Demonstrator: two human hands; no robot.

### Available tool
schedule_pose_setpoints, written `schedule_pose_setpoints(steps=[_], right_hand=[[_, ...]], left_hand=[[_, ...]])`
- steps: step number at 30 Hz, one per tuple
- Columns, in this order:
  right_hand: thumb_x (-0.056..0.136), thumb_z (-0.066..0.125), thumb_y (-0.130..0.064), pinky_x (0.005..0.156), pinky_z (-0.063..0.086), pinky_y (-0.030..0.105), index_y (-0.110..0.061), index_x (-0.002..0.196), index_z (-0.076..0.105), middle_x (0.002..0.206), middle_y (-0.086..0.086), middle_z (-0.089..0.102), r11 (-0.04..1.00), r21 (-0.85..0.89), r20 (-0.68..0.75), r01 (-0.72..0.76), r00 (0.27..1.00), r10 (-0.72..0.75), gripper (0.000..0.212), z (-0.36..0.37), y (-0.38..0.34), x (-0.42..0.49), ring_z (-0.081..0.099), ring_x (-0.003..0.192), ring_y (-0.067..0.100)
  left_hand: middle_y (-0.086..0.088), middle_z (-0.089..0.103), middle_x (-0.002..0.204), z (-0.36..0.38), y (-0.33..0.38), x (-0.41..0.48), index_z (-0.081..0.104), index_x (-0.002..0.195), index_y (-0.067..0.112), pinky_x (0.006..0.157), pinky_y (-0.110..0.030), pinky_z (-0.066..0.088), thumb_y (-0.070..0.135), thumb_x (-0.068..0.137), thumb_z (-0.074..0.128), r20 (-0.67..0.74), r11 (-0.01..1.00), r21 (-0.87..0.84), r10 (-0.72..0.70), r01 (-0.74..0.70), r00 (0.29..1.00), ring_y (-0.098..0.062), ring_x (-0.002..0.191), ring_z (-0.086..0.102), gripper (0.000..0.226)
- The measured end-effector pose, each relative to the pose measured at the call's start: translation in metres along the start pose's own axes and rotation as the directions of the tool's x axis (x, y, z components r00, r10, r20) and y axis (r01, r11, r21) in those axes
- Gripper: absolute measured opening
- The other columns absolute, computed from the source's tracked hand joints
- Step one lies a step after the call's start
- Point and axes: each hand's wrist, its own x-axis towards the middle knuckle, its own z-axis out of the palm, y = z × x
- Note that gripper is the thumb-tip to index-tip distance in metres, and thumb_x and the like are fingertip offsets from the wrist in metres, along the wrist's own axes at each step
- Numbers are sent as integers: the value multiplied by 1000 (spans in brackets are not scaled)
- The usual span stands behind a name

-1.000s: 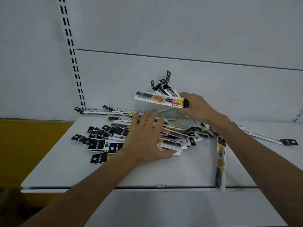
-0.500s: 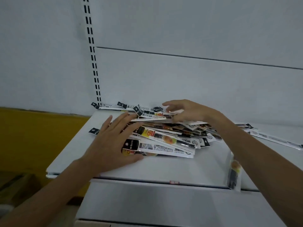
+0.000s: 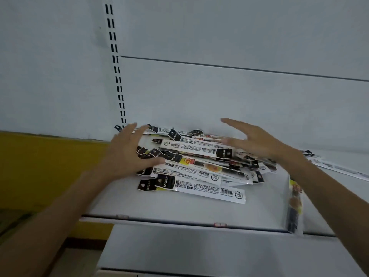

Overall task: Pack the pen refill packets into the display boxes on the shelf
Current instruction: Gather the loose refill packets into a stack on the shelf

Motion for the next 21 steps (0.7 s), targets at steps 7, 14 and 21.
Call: schedule_pose_setpoints(steps=[7, 14, 21], right_hand=[[75, 41, -72, 115, 20, 41, -37, 144, 24, 154, -2, 25, 951, -102, 39, -293, 954, 298, 79, 5, 38, -19, 25, 141, 20], [94, 42, -43, 90, 31, 29, -29, 142, 32, 129, 3, 50, 961, -131, -8, -245, 969, 247, 52, 22, 24, -6, 45, 115, 19], [91, 50, -43, 104, 26, 31, -26, 139, 39, 147, -2, 38, 980, 55, -199, -193, 959, 200, 52, 10, 36, -13, 34, 135, 20]], left_hand=[[-8, 9, 155, 22, -41, 48, 10, 147, 19, 112, -52, 10, 82, 66, 14, 173, 931, -145, -310, 336, 935, -23, 142, 8, 102], [-3, 28, 150, 22, -25, 56, 32, 141, 22, 110, -42, 19, 58, 93, 21, 172, 961, -165, -192, 220, 966, -21, 136, 26, 61], [-7, 50, 134, 18, 10, 59, 51, 129, 16, 92, -30, 29, 42, 98, 30, 10, 926, -367, -92, 89, 996, -23, 121, 44, 45]])
